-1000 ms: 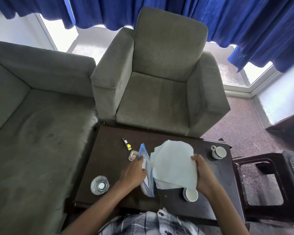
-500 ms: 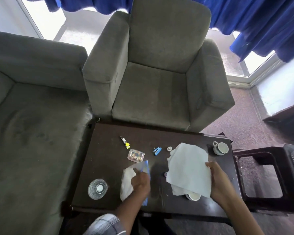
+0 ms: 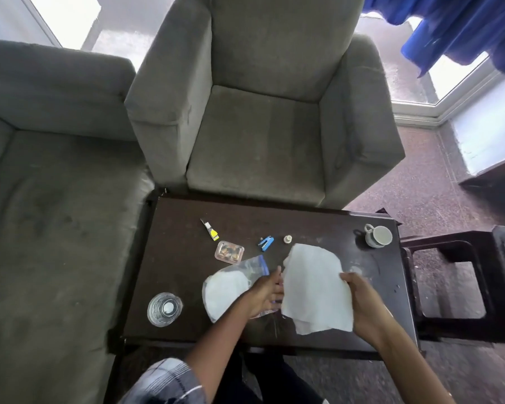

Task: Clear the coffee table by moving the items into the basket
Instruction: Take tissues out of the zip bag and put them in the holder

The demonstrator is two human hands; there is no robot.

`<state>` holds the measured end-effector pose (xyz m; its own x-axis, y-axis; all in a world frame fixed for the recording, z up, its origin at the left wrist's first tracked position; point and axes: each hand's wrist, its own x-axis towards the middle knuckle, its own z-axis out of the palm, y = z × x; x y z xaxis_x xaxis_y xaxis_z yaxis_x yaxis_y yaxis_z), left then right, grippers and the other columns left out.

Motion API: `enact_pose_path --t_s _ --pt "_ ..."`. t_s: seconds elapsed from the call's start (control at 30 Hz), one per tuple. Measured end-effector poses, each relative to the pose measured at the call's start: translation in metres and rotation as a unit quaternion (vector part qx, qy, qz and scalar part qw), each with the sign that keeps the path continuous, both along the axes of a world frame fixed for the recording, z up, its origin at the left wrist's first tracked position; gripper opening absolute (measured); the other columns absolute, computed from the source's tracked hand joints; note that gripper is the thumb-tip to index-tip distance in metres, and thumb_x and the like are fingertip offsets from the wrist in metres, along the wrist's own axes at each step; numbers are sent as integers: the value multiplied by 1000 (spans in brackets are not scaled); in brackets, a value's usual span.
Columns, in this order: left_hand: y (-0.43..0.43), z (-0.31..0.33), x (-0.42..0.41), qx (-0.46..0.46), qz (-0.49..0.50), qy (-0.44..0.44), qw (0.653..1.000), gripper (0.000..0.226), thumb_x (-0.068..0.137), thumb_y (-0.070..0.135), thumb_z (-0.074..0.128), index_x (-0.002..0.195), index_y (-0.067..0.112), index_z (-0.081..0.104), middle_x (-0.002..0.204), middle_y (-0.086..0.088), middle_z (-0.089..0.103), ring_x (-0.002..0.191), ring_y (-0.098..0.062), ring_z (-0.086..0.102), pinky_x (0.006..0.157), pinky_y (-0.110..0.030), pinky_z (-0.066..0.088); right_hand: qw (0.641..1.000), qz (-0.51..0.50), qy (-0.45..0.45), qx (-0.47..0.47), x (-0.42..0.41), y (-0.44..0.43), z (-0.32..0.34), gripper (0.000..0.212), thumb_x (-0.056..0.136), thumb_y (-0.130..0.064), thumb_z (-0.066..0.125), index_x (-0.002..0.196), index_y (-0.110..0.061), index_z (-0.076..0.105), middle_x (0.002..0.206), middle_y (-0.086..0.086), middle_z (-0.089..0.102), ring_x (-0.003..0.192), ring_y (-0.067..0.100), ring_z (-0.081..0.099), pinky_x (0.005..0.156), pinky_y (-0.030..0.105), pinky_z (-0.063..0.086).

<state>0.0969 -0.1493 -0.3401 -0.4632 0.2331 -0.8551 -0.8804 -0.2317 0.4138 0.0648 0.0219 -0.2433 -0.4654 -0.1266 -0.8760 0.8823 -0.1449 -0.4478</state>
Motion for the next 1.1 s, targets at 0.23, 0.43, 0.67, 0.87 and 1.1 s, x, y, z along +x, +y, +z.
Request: enact_pose_path --t_s 0.23,0.43,0.67,0.87,1.1 --pt "-23 60 -1 124 84 40 988 67 87 71 16 115 31 62 115 1 70 109 -18 63 92 -38 48 996 12 76 -40 -8 -2 10 18 91 -15 40 86 -15 57 94 10 65 84 27 60 62 35 50" --pt "-34 71 4 67 58 103 991 32 99 36 35 110 22 61 93 3 75 82 -12 71 62 -28 55 983 42 178 -27 -8 4 17 23 91 -17 49 110 -17 63 109 7 65 96 24 58 77 38 46" --pt "-31 76 6 113 84 88 986 38 99 41 30 109 22 62 95 3 74 83 -12 71 66 -31 53 975 37 216 -32 -10 8 23 28 91 -16 52 112 -1 62 109 21 63 94 26 60 78 36 49" --pt "-27 83 1 140 84 100 982 47 82 45 51 113 12 62 99 -8 68 78 -19 68 69 -33 57 964 -24 264 14 -20 23 41 14 89 -15 55 80 -17 66 81 4 67 74 20 60 69 32 47" --pt "-11 95 0 209 154 106 960 41 90 47 44 103 21 72 105 -4 72 93 -18 70 81 -36 53 974 -7 226 -13 -19 15 38 12 89 -17 53 82 -18 64 88 8 65 79 22 60 70 34 47"
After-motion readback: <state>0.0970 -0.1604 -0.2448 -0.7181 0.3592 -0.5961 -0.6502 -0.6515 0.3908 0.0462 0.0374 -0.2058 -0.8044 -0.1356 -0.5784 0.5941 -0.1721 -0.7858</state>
